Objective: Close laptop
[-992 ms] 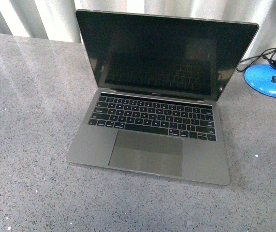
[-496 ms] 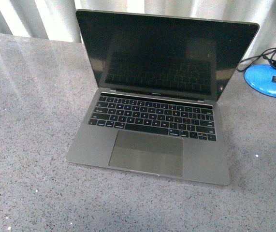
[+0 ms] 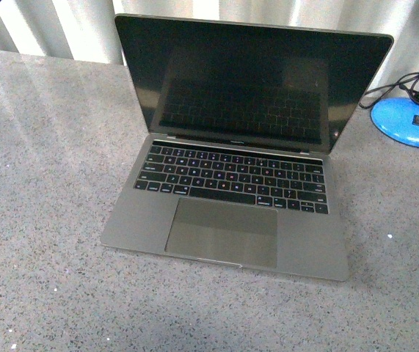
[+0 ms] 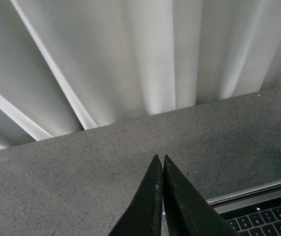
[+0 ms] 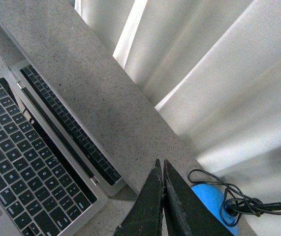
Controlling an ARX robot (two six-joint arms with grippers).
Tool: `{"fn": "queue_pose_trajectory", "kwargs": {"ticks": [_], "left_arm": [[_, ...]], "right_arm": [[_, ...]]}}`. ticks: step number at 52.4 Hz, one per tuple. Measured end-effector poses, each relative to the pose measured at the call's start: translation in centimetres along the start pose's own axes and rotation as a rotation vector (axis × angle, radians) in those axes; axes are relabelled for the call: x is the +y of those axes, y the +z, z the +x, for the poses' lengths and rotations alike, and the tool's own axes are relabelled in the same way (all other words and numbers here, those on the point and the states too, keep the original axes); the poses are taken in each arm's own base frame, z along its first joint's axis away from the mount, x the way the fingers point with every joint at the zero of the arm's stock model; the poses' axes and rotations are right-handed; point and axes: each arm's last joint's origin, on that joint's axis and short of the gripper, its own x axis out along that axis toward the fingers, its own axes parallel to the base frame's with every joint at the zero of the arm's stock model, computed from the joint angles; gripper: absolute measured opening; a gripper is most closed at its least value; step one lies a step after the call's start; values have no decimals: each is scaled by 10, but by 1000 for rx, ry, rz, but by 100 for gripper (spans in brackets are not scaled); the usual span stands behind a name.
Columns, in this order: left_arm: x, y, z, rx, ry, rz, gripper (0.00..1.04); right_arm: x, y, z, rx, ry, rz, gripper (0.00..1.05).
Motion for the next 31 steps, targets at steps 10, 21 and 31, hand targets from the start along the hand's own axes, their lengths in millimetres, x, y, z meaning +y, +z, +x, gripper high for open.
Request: {"fn": "queue_pose_trajectory", "kwargs": {"ticks": [10, 21, 31], "left_arm": [[-13, 6, 13, 3, -97, 35, 4], [-22, 1, 22, 48, -160, 68, 4], [-25, -5, 33, 72, -187, 87, 4]], "right_arm": [[-4, 0, 13, 15, 12, -5, 1], [-1, -8, 24, 39, 42, 5, 1], [6, -9, 35, 44, 77, 4, 1]]}}
